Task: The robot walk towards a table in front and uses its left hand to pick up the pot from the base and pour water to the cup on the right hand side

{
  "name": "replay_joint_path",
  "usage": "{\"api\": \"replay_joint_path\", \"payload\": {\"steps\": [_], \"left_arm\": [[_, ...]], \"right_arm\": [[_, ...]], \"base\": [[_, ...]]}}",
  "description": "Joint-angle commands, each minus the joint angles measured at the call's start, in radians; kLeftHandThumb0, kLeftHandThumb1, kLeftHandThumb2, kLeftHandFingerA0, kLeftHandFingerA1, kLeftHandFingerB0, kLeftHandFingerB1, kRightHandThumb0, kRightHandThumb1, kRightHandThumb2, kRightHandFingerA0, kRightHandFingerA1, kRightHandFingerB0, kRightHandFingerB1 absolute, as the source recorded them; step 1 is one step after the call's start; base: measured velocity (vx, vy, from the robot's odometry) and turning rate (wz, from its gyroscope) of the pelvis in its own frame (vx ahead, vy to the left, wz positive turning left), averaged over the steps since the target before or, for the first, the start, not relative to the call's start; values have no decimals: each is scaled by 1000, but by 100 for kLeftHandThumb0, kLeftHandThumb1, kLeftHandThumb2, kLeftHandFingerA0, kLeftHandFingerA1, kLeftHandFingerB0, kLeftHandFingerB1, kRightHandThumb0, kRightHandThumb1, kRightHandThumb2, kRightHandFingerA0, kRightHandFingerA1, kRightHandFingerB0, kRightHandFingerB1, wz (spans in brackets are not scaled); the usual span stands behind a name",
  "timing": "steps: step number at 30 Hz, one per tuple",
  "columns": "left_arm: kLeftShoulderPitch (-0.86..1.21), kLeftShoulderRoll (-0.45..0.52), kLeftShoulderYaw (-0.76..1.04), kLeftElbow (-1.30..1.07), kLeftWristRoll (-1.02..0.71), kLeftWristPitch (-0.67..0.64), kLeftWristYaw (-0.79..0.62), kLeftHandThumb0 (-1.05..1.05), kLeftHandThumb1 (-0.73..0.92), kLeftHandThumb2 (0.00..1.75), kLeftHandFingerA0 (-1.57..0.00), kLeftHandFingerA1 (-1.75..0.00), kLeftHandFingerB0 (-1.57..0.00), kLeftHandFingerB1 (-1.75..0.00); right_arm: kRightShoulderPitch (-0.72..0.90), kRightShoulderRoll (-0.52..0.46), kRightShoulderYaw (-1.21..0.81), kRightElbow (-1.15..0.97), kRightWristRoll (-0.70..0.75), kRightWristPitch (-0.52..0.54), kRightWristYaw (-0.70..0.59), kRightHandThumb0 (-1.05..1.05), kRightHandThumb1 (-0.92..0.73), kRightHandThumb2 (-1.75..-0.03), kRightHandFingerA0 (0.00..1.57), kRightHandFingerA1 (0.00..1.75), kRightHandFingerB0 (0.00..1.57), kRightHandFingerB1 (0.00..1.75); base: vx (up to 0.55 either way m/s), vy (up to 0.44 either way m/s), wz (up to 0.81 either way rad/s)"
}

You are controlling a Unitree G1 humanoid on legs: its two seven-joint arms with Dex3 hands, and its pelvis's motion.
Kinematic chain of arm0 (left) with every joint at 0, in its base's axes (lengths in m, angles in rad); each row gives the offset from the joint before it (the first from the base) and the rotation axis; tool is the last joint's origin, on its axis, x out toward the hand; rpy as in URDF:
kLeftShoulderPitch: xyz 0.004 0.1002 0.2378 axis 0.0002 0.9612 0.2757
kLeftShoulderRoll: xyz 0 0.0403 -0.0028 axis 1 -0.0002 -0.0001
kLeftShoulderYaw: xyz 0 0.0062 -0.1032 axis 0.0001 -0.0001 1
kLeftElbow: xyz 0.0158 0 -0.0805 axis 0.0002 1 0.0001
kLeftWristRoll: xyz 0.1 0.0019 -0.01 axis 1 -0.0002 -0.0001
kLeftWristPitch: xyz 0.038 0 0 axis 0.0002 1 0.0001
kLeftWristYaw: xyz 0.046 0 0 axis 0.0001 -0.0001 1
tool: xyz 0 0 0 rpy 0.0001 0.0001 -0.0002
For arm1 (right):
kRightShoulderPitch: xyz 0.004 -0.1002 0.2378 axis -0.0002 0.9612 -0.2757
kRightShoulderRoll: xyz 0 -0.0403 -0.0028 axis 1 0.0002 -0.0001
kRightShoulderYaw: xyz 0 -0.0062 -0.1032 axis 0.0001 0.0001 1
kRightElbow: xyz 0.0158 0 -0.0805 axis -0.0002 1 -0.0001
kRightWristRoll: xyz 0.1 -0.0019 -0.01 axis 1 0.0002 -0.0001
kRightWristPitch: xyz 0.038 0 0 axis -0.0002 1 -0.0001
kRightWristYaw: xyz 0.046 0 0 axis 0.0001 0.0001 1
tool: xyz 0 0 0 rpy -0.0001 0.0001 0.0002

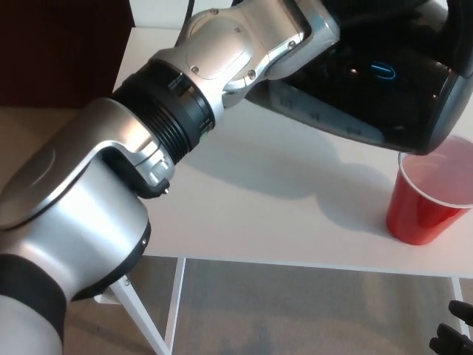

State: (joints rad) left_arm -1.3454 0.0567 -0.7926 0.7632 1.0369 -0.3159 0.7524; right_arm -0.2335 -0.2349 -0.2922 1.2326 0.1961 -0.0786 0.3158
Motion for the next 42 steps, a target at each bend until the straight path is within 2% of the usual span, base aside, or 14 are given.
{"api": "replay_joint_path", "payload": {"steps": [1, 14, 15, 16, 19, 20, 26, 27, 33, 34, 35, 38, 39, 42], "left_arm": [[-45, 33, -18, -37, 60, -31, -21, -39, 54, 56, -115, -149, -82, -48], [-73, 0, -68, -23, 103, -40, -16, -42, 53, 56, -114, -148, -88, -51], [-76, 1, -80, -22, 123, -30, -1, -56, 45, 73, -120, -143, -82, -59], [-78, 1, -86, -21, 131, -26, 7, -56, 45, 73, -120, -143, -82, -59], [-80, 0, -91, -14, 124, -37, 7, -58, 47, 75, -120, -141, -81, -60], [-84, 1, -96, -21, 119, -52, -24, -51, 62, 63, -112, -150, -83, -53], [-87, 5, -106, -25, 122, -62, -28, -51, 62, 63, -113, -149, -83, -53], [-88, 10, -109, -29, 125, -69, -29, -58, 48, 80, -119, -137, -74, -62], [-102, 18, -126, -26, 144, -82, -2, -57, 47, 79, -118, -137, -74, -62], [-101, 18, -129, -22, 149, -82, 14, -55, 48, 81, -119, -140, -75, -66], [-101, 17, -131, -19, 153, -80, 24, -56, 48, 80, -118, -140, -77, -65], [-102, 17, -133, -17, 154, -79, 27, -57, 48, 80, -118, -139, -77, -65], [-103, 18, -132, -14, 151, -84, 23, -56, 48, 80, -118, -139, -74, -63], [-103, 16, -133, -8, 149, -84, 29, -47, 60, 62, -110, -152, -82, -56]], "right_arm": [[2, -12, 1, 1, -9, -6, -7, -25, -52, -63, 51, 55, 36, 44], [3, -12, -6, -2, -3, 1, -6, -25, -52, -63, 52, 55, 36, 43], [4, -11, -8, -2, -1, -1, -4, -23, -53, -62, 52, 56, 35, 43], [4, -11, -9, -2, 0, -2, -4, -23, -53, -62, 52, 56, 35, 43], [4, -10, -10, -3, 2, 2, -3, -23, -53, -62, 51, 56, 35, 43], [4, -12, -7, -2, -1, -5, 1, -25, -51, -62, 51, 56, 34, 43], [3, -11, -12, -3, 4, -6, 3, -24, -50, -62, 52, 56, 35, 44], [2, -11, -10, -5, 1, -2, -2, -25, -51, -63, 51, 55, 36, 44], [-5, -11, -6, -3, -3, -3, -13, -23, -53, -62, 51, 55, 37, 44], [-4, -9, -8, -5, 0, -2, -8, -14, -38, -85, 45, 64, 25, 53], [-4, -8, -11, -6, 4, 1, -6, -21, -55, -61, 50, 54, 35, 42], [-4, -9, -13, -7, 6, 2, -2, -22, -54, -62, 49, 54, 35, 43], [-3, -11, -11, -4, 4, -2, 3, -14, -38, -85, 43, 64, 24, 53], [-4, -10, -16, -2, 8, 1, 2, -13, -37, -85, 43, 63, 25, 53]], "base": [[0, 0, 0], [0, 0, 0], [0, 0, 0], [0, 0, 0], [0, 0, 0], [0, 0, 0], [0, 0, 0], [0, 0, 0], [0, 0, 0], [0, 0, 0], [0, 0, 0], [0, 0, 0], [0, 0, 0], [0, 0, 0]]}}
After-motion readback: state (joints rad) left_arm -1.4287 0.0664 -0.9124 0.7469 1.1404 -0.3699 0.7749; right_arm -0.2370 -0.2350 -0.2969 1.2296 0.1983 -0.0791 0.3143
